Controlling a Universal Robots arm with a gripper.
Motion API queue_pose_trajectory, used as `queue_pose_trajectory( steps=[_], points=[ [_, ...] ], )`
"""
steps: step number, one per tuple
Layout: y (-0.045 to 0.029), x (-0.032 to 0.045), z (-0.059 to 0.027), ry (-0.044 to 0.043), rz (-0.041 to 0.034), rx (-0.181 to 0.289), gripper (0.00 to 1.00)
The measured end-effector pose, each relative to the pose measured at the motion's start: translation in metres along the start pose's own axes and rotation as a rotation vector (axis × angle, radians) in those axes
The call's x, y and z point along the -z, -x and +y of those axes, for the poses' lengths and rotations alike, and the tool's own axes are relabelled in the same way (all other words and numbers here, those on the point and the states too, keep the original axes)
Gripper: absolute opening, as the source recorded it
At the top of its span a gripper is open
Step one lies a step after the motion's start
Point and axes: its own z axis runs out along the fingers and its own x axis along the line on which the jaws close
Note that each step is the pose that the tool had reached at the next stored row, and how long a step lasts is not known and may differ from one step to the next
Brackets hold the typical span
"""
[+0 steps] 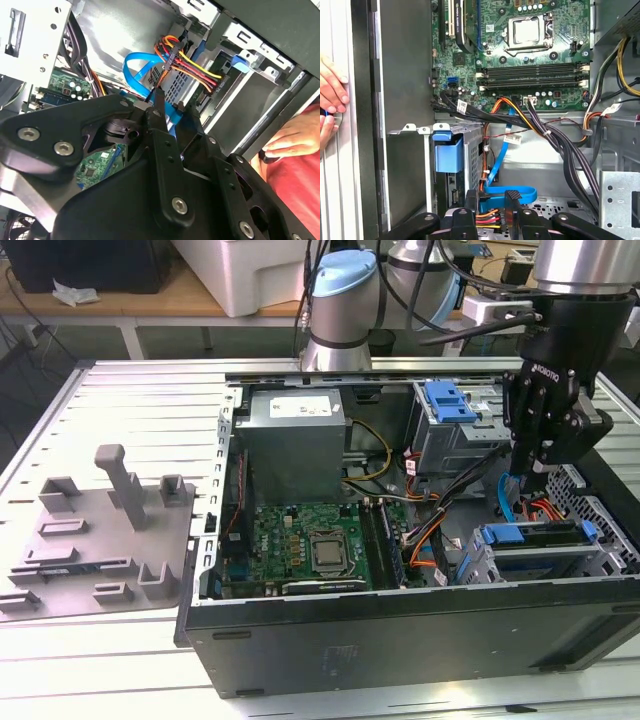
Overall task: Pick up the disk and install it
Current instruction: 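Insert the second disk wire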
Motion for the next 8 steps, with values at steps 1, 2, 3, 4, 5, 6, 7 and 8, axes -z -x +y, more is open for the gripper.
queue_pose_trajectory(
  steps=[1,2,3,4,5,6,7,8],
  points=[
    [0.0001,0.0,0.0,0.0,0.0004,0.0,0.36],
    [0.0001,-0.0001,0.0,0.0,0.0008,0.0,0.36],
    [0.0001,0.0,0.0001,0.0,0.0011,0.0,0.36],
    [0.0001,0.0,0.0001,0.0,0.0015,0.0,0.36],
    [0.0002,0.0,0.0001,0.0,0.0019,0.0,0.36],
    [0.0002,-0.0001,0.0001,-0.0001,0.0031,0.0,0.36],
    [0.0002,0.0,0.0001,0.0,0.0038,0.0,0.36],
    [0.0001,0.0,0.0001,0.0,0.0042,0.0,0.36]
  ],
)
